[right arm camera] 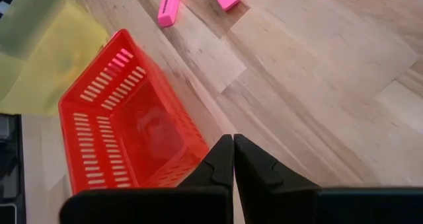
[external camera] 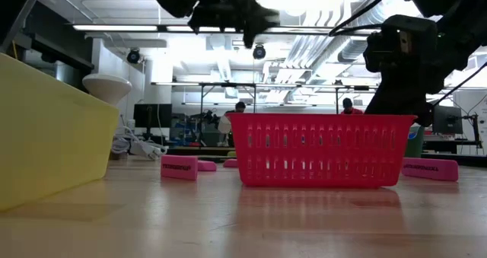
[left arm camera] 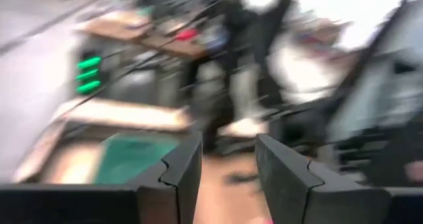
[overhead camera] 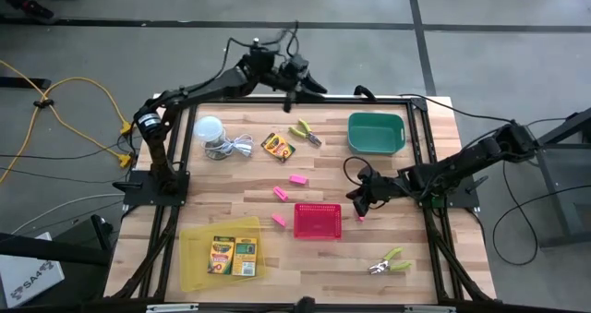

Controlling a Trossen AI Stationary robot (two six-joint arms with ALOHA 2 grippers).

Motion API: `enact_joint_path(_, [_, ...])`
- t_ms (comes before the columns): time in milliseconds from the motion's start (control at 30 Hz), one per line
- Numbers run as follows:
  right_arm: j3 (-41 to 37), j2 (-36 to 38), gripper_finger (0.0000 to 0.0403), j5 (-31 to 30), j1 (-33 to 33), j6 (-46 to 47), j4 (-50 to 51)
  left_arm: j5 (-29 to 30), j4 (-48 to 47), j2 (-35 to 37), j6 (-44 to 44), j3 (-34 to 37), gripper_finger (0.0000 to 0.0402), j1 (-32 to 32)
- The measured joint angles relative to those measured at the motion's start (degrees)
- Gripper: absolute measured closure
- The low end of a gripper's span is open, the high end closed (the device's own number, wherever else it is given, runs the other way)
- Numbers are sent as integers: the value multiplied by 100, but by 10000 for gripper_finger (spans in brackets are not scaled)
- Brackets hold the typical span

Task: Pick & Place School Supplies
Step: Put the yellow crayon box into the yellow bin

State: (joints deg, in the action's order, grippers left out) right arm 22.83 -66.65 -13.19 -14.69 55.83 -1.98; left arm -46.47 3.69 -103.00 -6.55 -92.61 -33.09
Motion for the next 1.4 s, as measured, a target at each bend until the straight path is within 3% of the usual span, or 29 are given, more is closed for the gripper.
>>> enact_joint_path(100, [0,0,401,0,-46,-6,0,787,-531,0,524,1,263,149])
enact_joint_path(300, [0,0,401,-24,-73,-13,0,1149,-1221,20,1115,1,263,406])
enact_joint_path(400, [0,0,401,-22,-73,-15,0,2142,-1736,77,1097,1,263,430])
enact_joint_path(500, [0,0,401,-20,-73,-22,-2,2683,-2231,83,1040,1,263,426])
enact_joint_path(733, [0,0,401,-20,-75,-61,1,2672,-2966,84,210,1,263,446])
enact_joint_path(1100, [0,0,401,-18,-75,-63,2,2700,-2698,94,-1407,1,263,454])
enact_joint_path(1400, [0,0,401,-16,-75,-216,2,2569,-3322,94,-984,1,263,488])
